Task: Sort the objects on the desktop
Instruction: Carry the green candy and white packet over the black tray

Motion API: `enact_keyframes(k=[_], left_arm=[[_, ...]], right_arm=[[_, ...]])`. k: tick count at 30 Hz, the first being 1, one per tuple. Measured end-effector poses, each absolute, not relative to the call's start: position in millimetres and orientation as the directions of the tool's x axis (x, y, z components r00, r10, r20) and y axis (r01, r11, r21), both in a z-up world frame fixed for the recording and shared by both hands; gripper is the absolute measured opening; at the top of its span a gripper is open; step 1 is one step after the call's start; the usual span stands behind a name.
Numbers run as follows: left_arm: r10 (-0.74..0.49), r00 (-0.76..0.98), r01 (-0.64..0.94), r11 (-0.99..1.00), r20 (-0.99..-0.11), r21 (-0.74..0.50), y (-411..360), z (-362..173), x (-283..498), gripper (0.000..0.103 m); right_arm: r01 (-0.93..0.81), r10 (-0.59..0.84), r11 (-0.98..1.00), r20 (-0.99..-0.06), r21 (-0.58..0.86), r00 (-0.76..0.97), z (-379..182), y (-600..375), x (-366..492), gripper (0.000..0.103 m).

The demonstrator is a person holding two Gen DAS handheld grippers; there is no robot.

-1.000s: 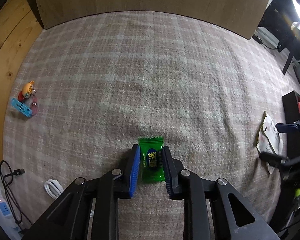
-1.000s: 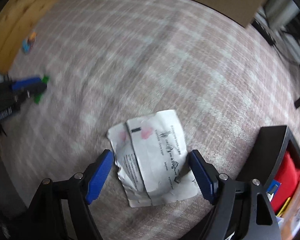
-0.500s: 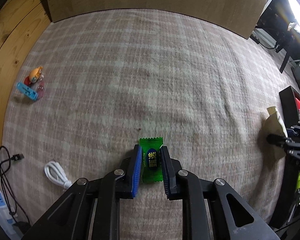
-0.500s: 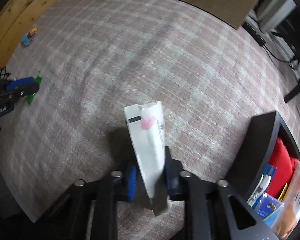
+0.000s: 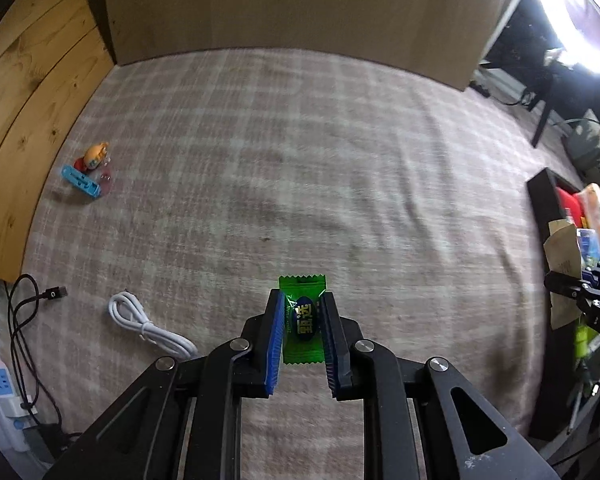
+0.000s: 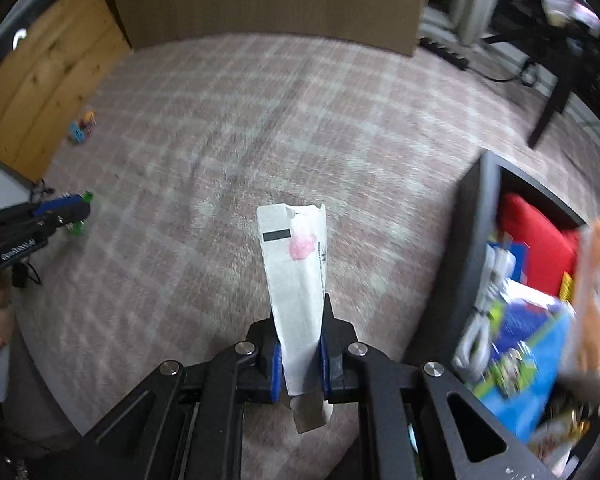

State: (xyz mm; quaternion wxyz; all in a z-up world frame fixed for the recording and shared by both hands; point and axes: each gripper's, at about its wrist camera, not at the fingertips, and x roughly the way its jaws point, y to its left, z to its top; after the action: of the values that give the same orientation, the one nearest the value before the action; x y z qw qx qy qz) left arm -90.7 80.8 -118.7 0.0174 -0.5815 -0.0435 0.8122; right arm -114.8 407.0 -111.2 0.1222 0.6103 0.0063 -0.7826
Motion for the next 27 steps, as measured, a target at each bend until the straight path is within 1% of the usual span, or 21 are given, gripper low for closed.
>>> enact_keyframes(k=[2,3,4,6,11,16,24,27], left_arm=[[0.088,-0.337,0.002,-0.996,-0.937,-0.094,92,-105,-91,0.019],[0.097,-0.346,-0.016,-0.995,-0.933,-0.097,99,-95,-92,0.019],[0.103,-0.35,-0.029,-0.995,-0.931,-0.099,97,-93,-110,0.019],[0.121,-0.365,-0.064,-0.992,-0.923,-0.105,115,-83,-117,0.019],[0.188,-0.39,-0.186,-0.975,-0.901,-0.123,177,-57,-126,0.019],[0.255,-0.385,-0.309,-0.941,-0.887,-0.137,243,-41,-123,0.019],[0.364,-0.349,-0.501,-0.851,-0.864,-0.157,354,-22,-108,0.019],[0.393,-0.332,-0.546,-0.821,-0.857,-0.165,385,-19,-104,0.019]], right_arm=[[0.172,-0.206,-0.971,-0.945,0.166,-0.252,-99,417,-104,0.012],[0.162,-0.212,-0.972,-0.941,0.173,-0.265,-93,397,-112,0.012],[0.153,-0.215,-0.972,-0.937,0.178,-0.275,-94,392,-134,0.012],[0.134,-0.212,-0.975,-0.93,0.179,-0.299,-85,391,-115,0.012],[0.068,-0.202,-0.979,-0.913,0.19,-0.355,-61,427,-84,0.012],[-0.02,-0.143,-0.986,-0.901,0.166,-0.41,-46,467,-56,0.012],[-0.167,-0.069,-0.973,-0.891,0.159,-0.449,-36,528,-17,0.012],[-0.22,-0.055,-0.96,-0.889,0.172,-0.455,-35,552,-2,0.012]])
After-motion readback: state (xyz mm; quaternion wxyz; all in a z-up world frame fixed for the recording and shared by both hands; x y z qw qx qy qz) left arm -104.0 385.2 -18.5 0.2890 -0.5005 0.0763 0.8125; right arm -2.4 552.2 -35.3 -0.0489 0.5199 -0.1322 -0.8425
